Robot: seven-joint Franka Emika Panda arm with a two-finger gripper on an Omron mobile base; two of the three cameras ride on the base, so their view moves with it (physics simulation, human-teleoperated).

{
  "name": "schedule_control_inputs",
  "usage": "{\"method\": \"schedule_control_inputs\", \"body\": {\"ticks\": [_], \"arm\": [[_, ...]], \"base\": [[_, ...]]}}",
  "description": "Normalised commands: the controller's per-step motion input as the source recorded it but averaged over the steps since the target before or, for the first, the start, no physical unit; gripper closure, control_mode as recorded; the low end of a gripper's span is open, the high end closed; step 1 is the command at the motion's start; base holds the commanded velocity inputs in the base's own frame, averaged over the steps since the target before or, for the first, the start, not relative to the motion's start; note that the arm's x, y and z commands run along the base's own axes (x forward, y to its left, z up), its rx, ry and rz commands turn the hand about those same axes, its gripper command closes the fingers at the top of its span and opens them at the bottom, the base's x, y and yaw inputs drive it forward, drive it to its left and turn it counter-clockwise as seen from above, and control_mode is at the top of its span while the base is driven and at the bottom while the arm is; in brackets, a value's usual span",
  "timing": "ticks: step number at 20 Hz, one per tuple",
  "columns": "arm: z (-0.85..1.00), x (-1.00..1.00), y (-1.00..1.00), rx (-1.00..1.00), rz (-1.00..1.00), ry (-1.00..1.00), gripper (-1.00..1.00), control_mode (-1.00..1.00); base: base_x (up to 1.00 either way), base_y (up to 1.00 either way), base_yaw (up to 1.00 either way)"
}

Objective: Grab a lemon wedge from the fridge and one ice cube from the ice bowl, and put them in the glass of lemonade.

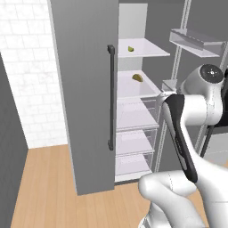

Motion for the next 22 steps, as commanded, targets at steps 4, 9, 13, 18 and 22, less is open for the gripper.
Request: {"method": "schedule_control_inputs", "body": {"ticks": [4,9,13,18,22], "arm": [[0.00,0.09,0.00,0.00,0.00,0.00,-1.00,-1.00],[0.00,0.08,0.00,0.00,0.00,0.00,-1.00,-1.00],[0.00,0.00,0.00,0.00,0.00,0.00,-1.00,-1.00],[0.00,0.00,0.00,0.00,0.00,0.00,-1.00,1.00],[0.00,0.00,0.00,0.00,0.00,0.00,-1.00,1.00]], "base": [[0.00,0.00,0.00],[0.00,0.00,0.00],[0.00,0.00,0.00],[0.04,0.00,-0.01],[0.08,0.00,-0.19]]}}
